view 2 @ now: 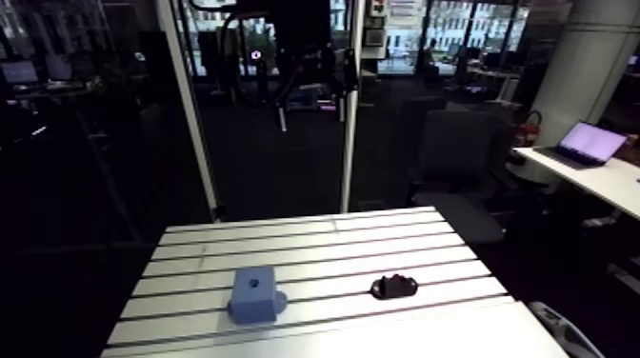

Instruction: Pick up the M10 bolt and insert it into the hex recess until seated.

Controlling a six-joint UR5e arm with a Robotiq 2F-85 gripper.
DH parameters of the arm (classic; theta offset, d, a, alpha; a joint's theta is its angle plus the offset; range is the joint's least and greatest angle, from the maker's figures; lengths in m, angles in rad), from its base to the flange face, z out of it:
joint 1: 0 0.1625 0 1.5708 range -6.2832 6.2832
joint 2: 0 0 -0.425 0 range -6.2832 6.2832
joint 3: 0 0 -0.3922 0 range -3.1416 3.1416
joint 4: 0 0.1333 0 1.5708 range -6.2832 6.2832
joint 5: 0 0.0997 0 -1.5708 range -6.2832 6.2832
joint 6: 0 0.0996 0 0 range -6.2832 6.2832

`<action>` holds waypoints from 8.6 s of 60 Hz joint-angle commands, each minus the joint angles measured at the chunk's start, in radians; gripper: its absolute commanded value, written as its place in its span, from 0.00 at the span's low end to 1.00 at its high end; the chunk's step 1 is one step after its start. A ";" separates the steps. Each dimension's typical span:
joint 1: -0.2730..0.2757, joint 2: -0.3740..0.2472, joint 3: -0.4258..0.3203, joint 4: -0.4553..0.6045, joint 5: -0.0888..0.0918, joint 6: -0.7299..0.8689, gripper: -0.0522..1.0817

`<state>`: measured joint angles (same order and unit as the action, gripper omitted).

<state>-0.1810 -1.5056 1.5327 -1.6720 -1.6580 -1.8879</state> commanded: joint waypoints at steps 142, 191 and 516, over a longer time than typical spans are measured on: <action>-0.377 0.167 0.406 -0.468 0.055 -0.225 0.33; -0.379 0.176 0.436 -0.504 0.030 -0.228 0.45; -0.381 0.207 0.409 -0.461 -0.004 -0.233 0.79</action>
<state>-0.5627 -1.2795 1.9638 -2.1607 -1.6650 -2.1211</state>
